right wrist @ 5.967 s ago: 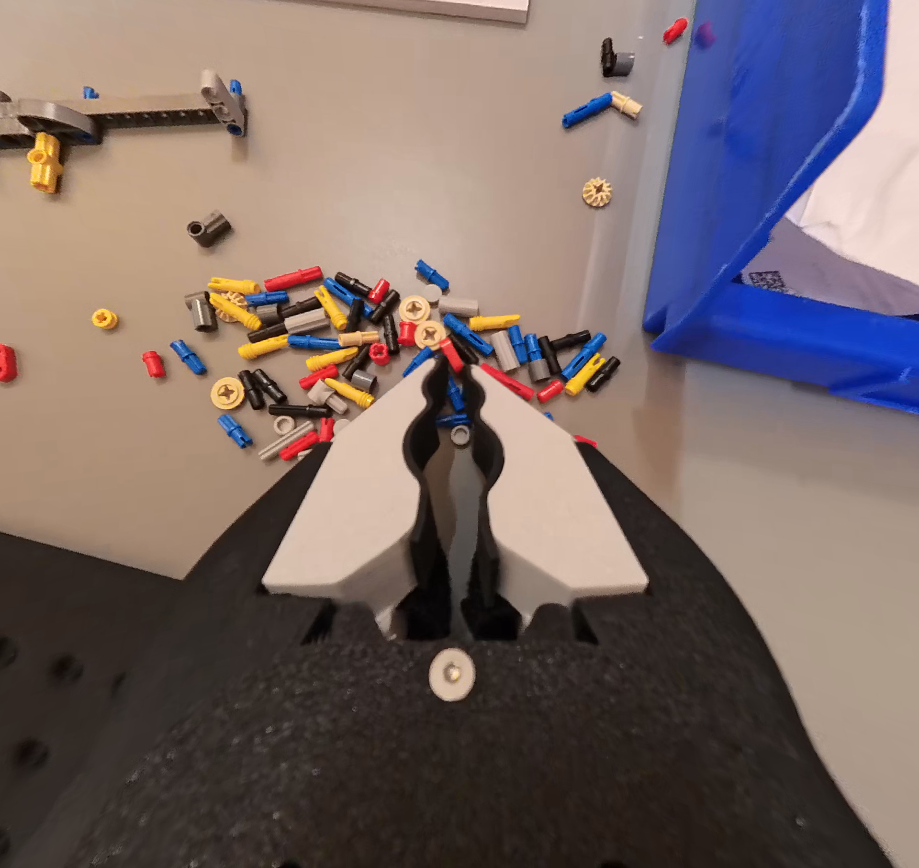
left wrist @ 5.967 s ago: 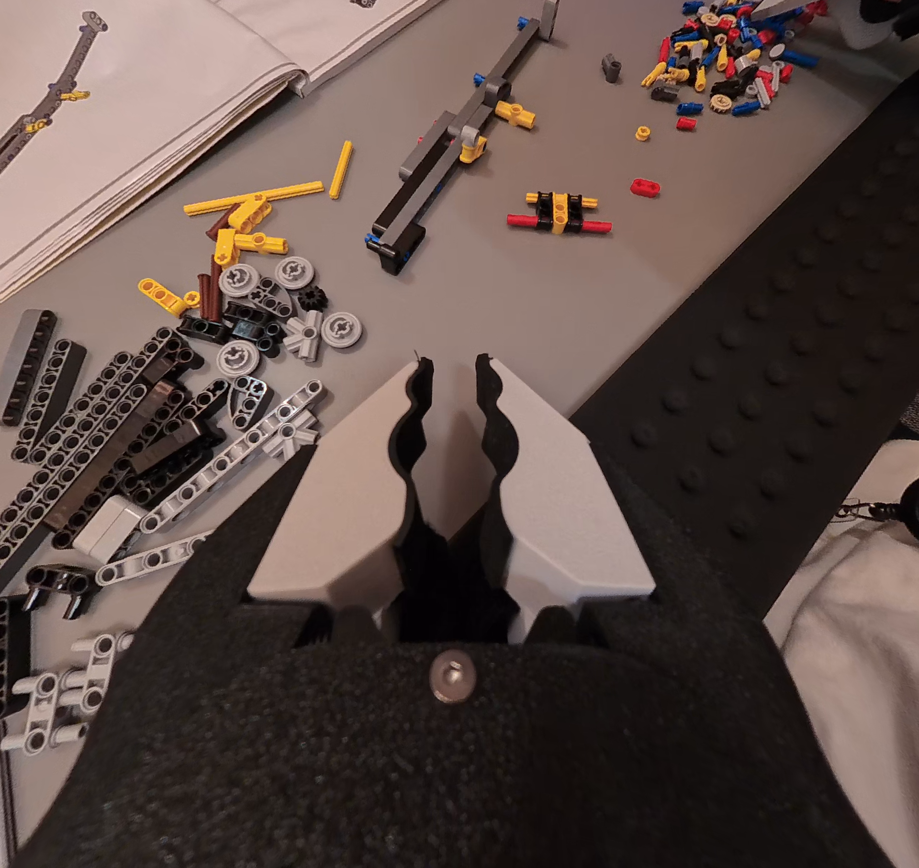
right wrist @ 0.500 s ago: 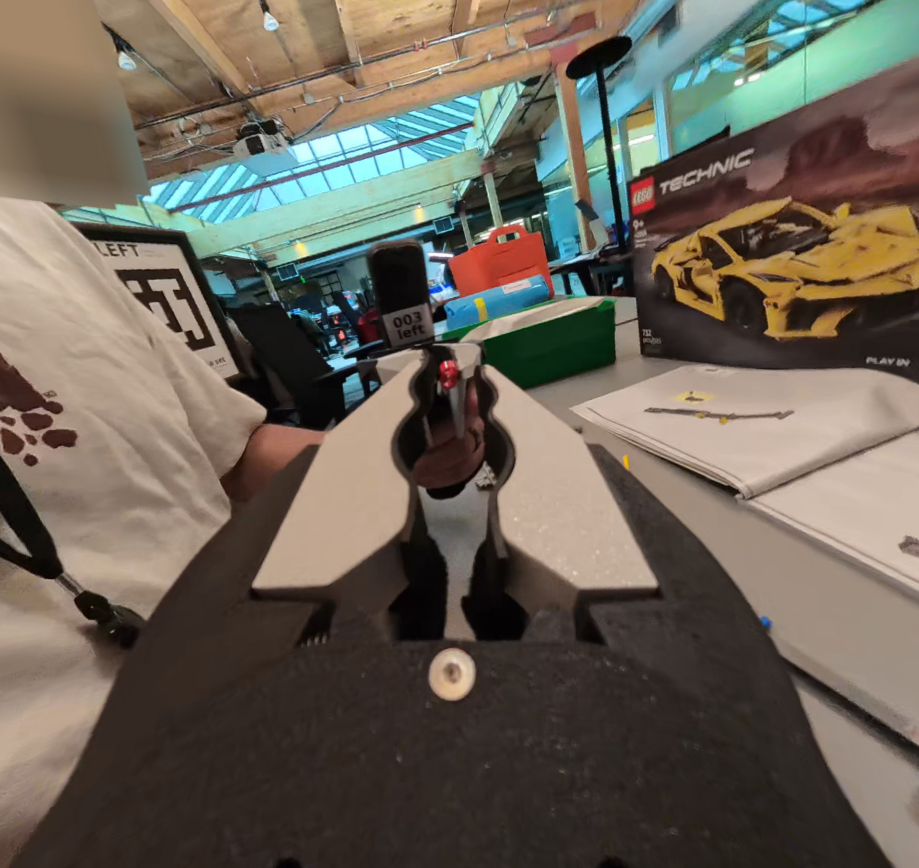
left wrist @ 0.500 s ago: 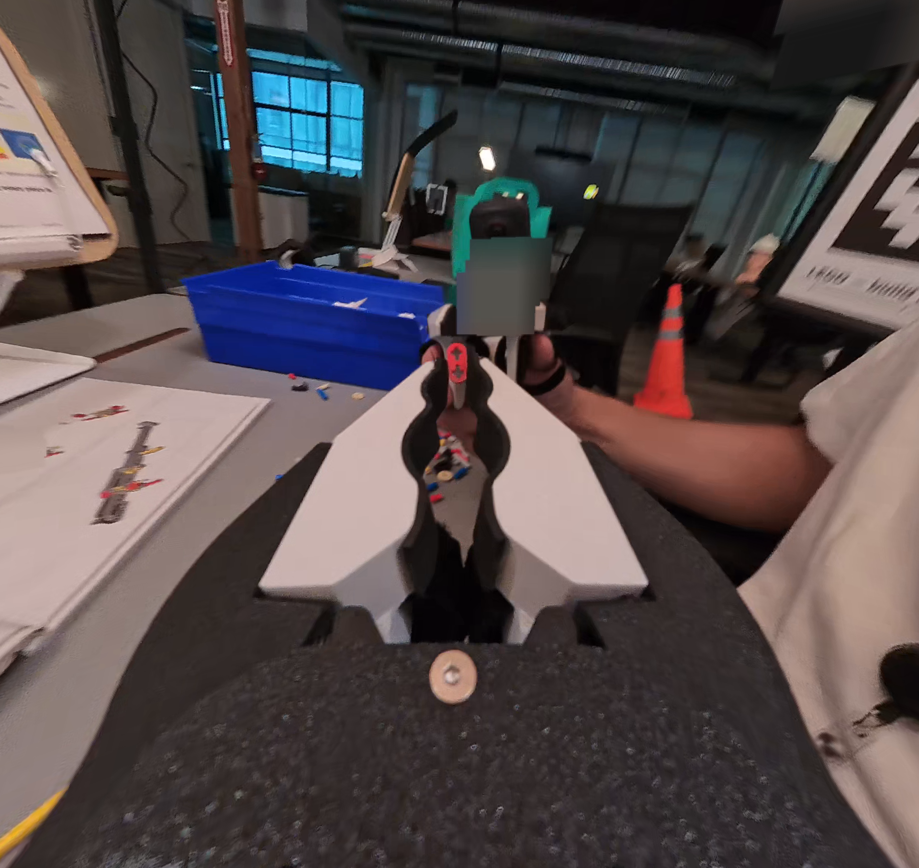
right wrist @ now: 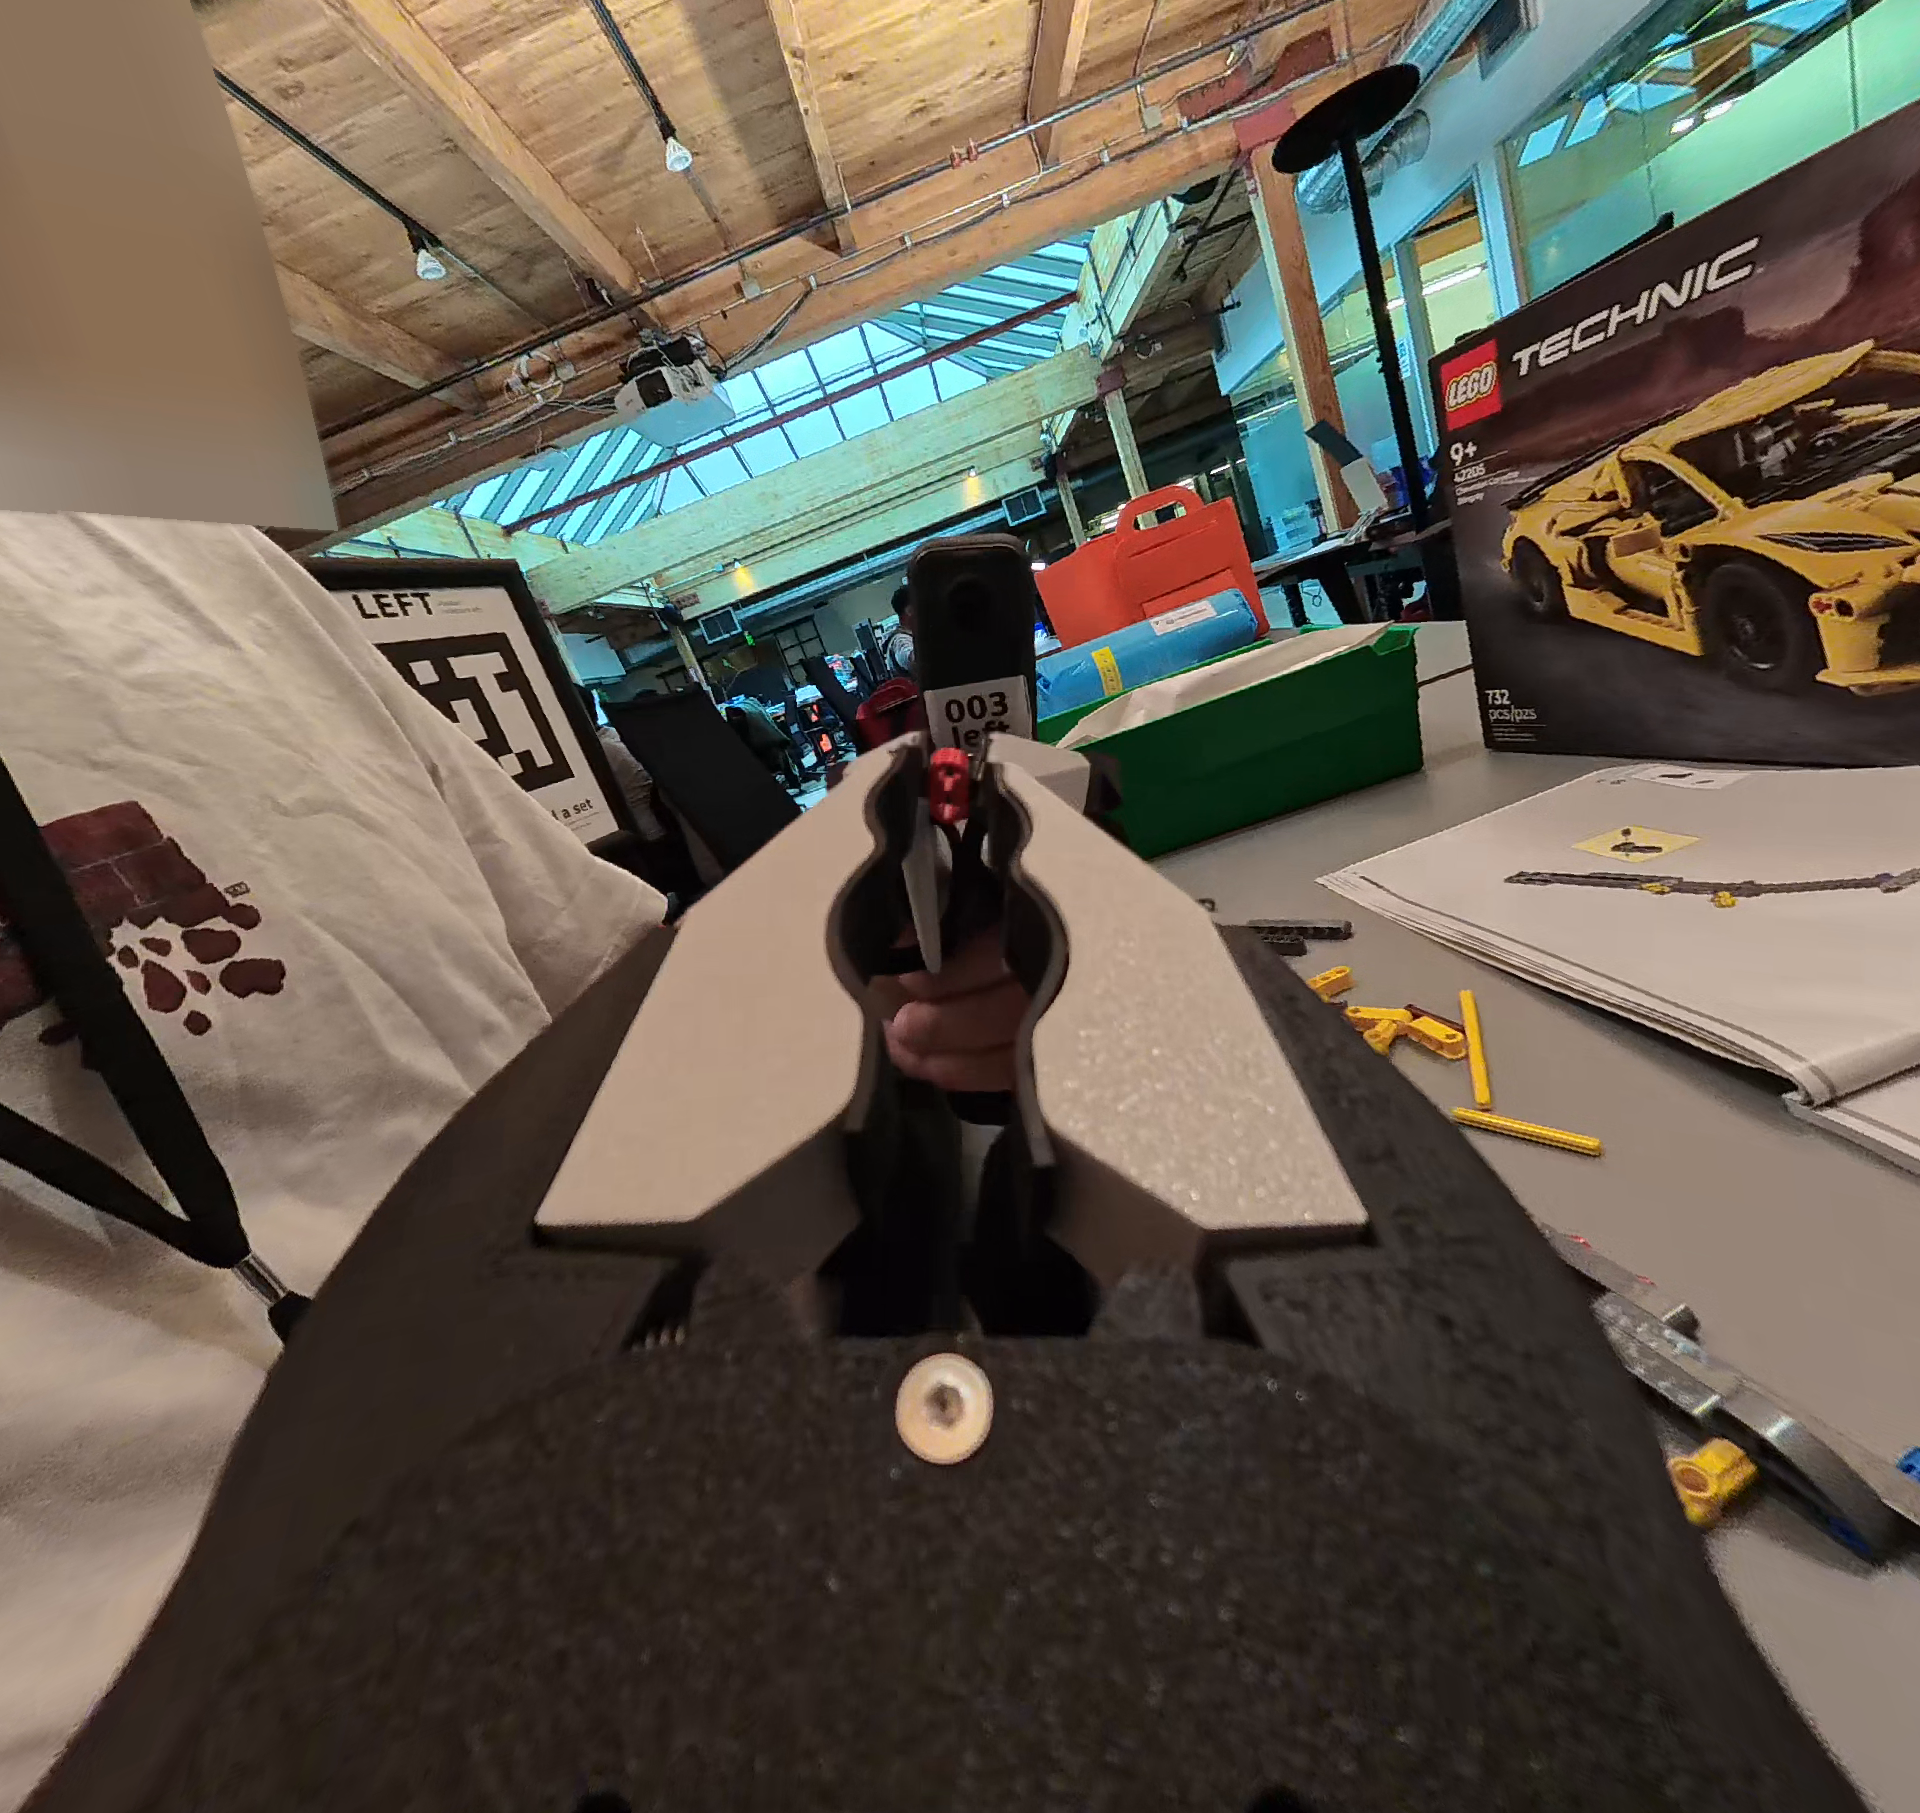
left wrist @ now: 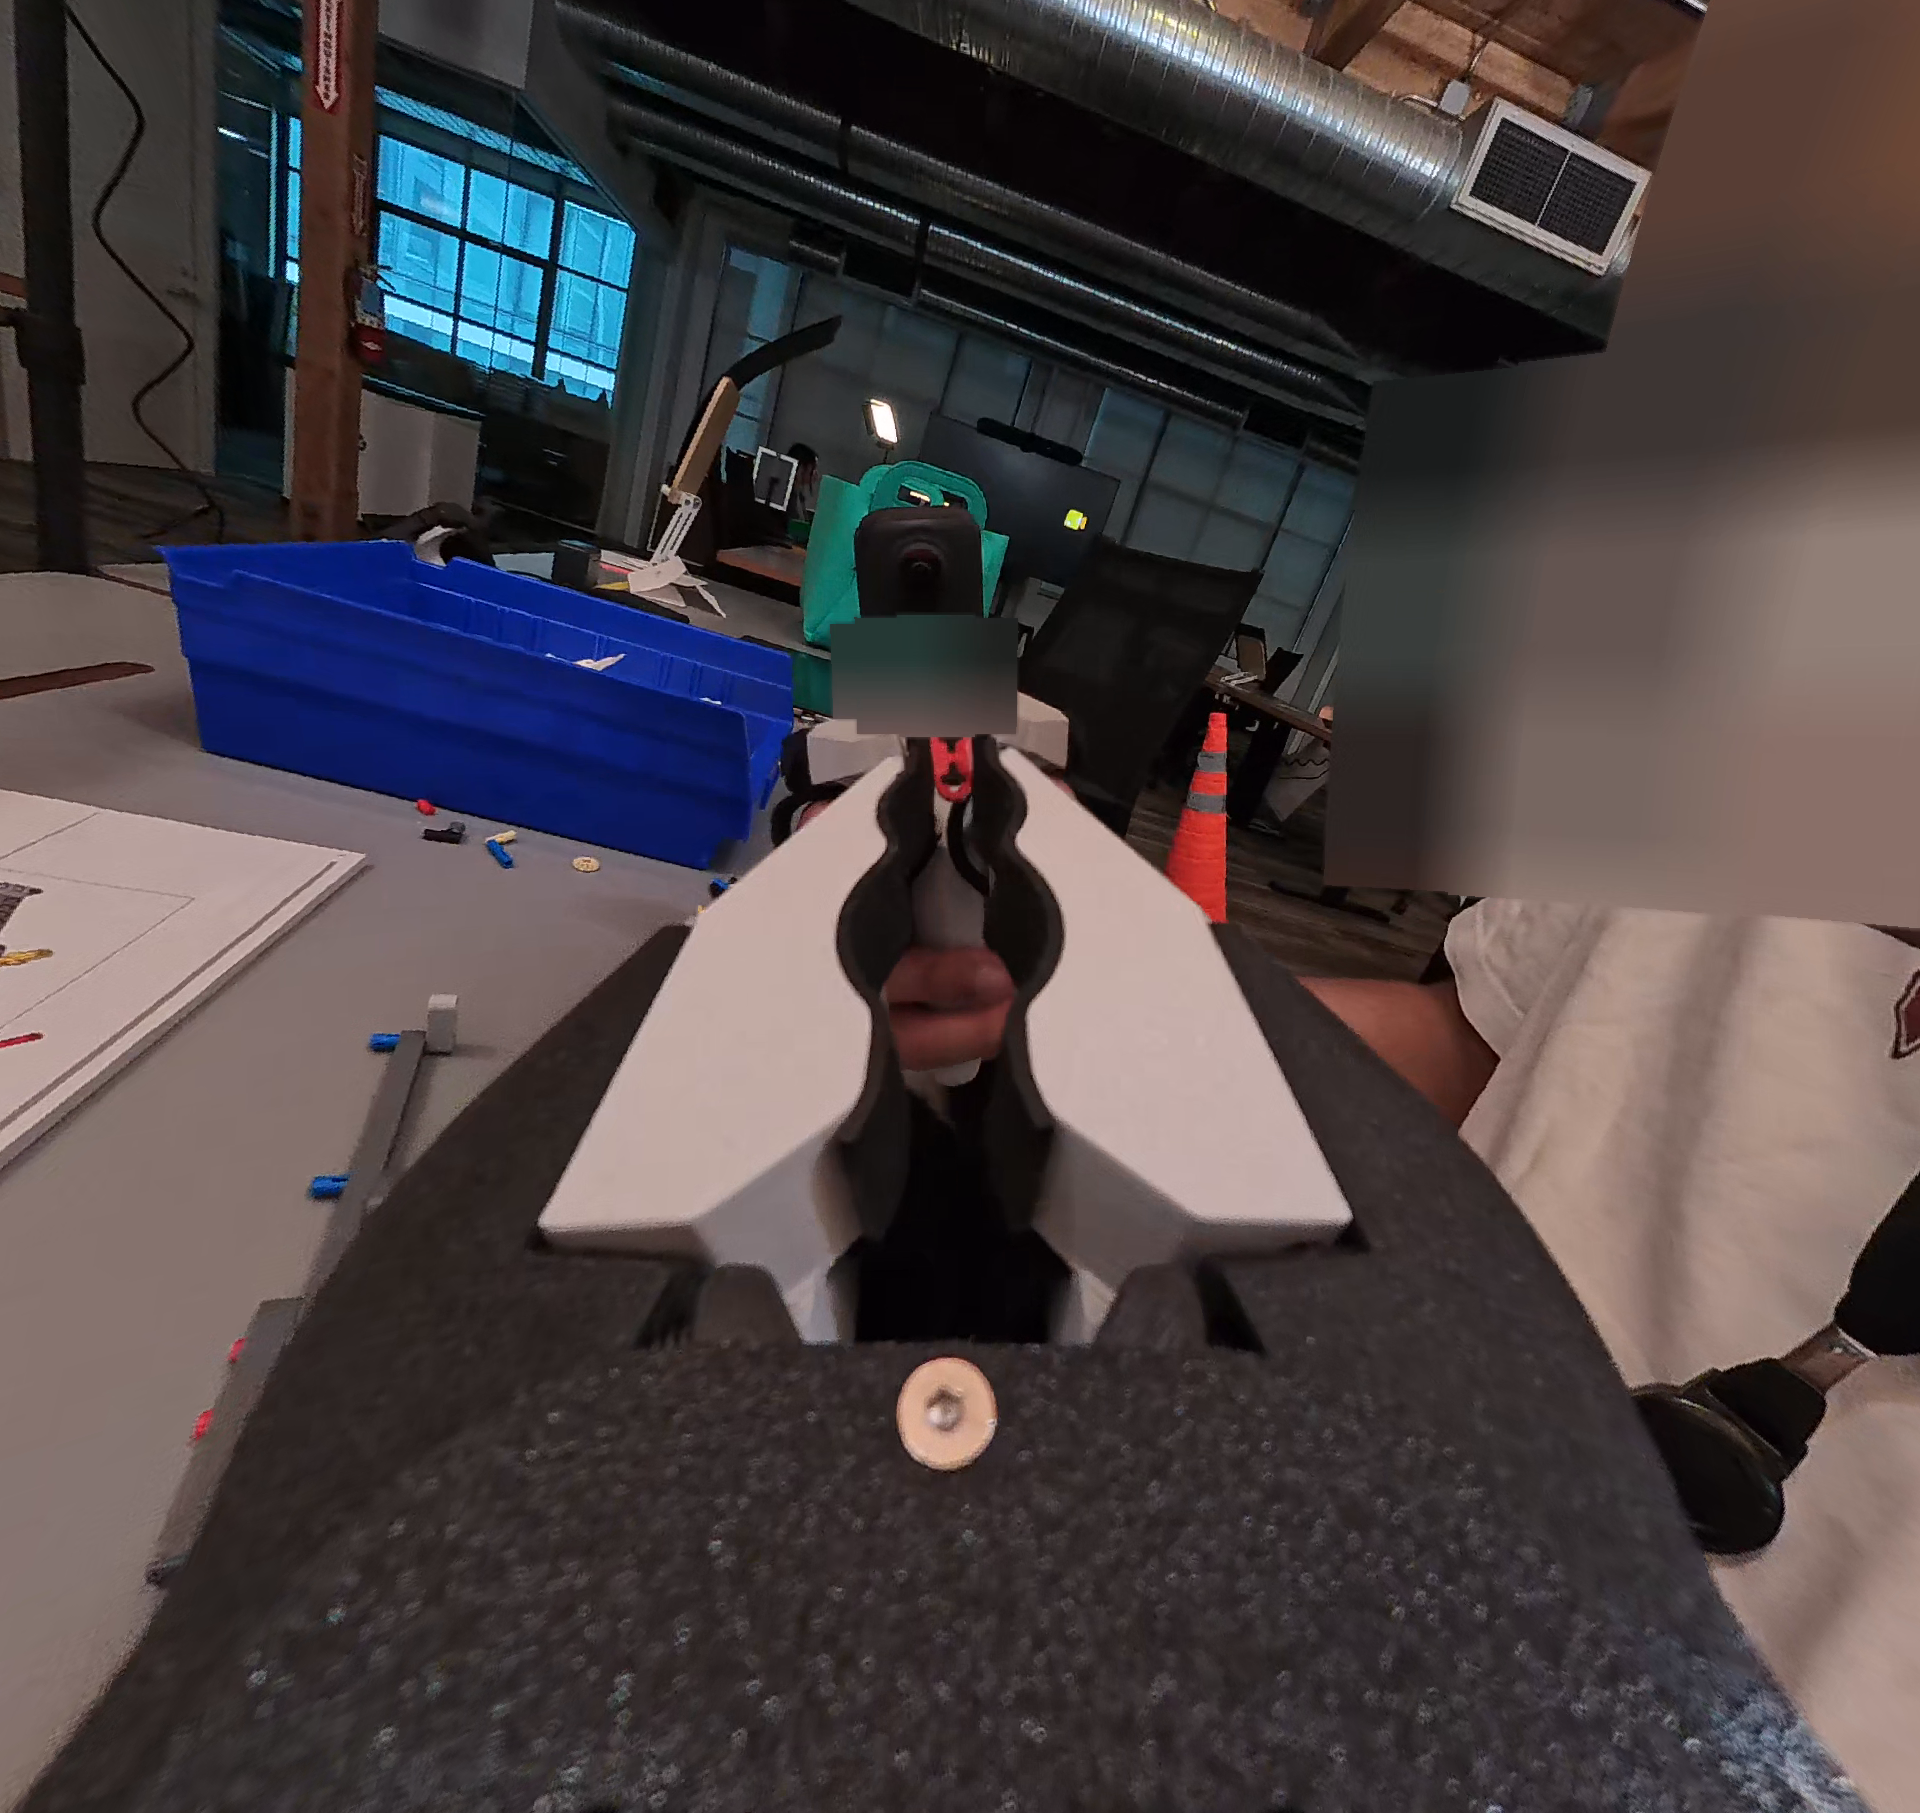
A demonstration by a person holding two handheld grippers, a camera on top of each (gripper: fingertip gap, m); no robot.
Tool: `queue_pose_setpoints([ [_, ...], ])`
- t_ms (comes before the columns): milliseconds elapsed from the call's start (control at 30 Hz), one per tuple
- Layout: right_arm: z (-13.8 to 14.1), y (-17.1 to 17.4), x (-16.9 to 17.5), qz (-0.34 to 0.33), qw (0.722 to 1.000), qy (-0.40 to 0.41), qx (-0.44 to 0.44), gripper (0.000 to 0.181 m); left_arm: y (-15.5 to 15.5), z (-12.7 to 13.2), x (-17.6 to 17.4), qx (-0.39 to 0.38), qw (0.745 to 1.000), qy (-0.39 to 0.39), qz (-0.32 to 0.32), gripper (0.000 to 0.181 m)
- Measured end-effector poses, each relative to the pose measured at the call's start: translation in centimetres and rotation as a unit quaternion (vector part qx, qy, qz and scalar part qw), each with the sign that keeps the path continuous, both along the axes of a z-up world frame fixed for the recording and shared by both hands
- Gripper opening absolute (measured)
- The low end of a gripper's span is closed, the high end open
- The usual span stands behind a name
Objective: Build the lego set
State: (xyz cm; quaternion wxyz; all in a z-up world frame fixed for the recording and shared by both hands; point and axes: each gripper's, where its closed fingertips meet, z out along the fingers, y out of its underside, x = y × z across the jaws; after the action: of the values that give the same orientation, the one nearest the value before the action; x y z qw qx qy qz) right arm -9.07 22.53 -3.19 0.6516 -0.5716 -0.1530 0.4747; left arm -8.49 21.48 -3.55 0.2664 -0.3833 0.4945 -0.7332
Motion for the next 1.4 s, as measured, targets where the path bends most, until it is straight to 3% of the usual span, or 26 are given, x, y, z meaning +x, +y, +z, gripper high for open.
queue_pose_setpoints([
  [200, -0.2, 0.3, 0.5, -0.015, 1.000, 0.000, -0.005, 0.006, 0.2, -0.2, 0.4, -0.025, 1.000, 0.014, 0.003, 0.005],
  [433, -0.9, 1.3, 1.2, -0.011, 0.998, 0.044, -0.052, 0.005, 1.4, -0.7, 1.1, 0.033, 0.996, 0.014, 0.079, 0.007],
  [500, -1.1, 1.7, 1.7, -0.016, 0.996, 0.057, -0.065, 0.005, 1.9, -0.9, 1.1, 0.076, 0.990, 0.008, 0.119, 0.019],
  [600, -1.3, 1.9, 2.4, -0.014, 0.993, 0.082, -0.083, 0.005, 2.4, -1.7, 1.4, 0.208, 0.957, -0.002, 0.202, 0.021],
  [700, -1.8, 2.2, 2.5, -0.005, 0.990, 0.095, -0.104, 0.005, 2.5, -3.1, 2.1, 0.371, 0.886, -0.012, 0.277, 0.016],
  [833, -2.1, 2.3, 2.2, 0.000, 0.989, 0.092, -0.114, 0.005, 2.8, -3.4, 2.4, 0.443, 0.832, -0.018, 0.334, 0.015],
  [1133, -2.0, 2.7, 2.5, -0.010, 0.987, 0.109, -0.118, 0.006, 3.5, -2.8, 2.6, 0.474, 0.794, -0.022, 0.381, 0.002],
  [1400, -2.0, 2.8, 2.2, -0.001, 0.985, 0.121, -0.121, 0.007, 3.6, -2.8, 2.6, 0.473, 0.792, -0.017, 0.386, 0.002],
])
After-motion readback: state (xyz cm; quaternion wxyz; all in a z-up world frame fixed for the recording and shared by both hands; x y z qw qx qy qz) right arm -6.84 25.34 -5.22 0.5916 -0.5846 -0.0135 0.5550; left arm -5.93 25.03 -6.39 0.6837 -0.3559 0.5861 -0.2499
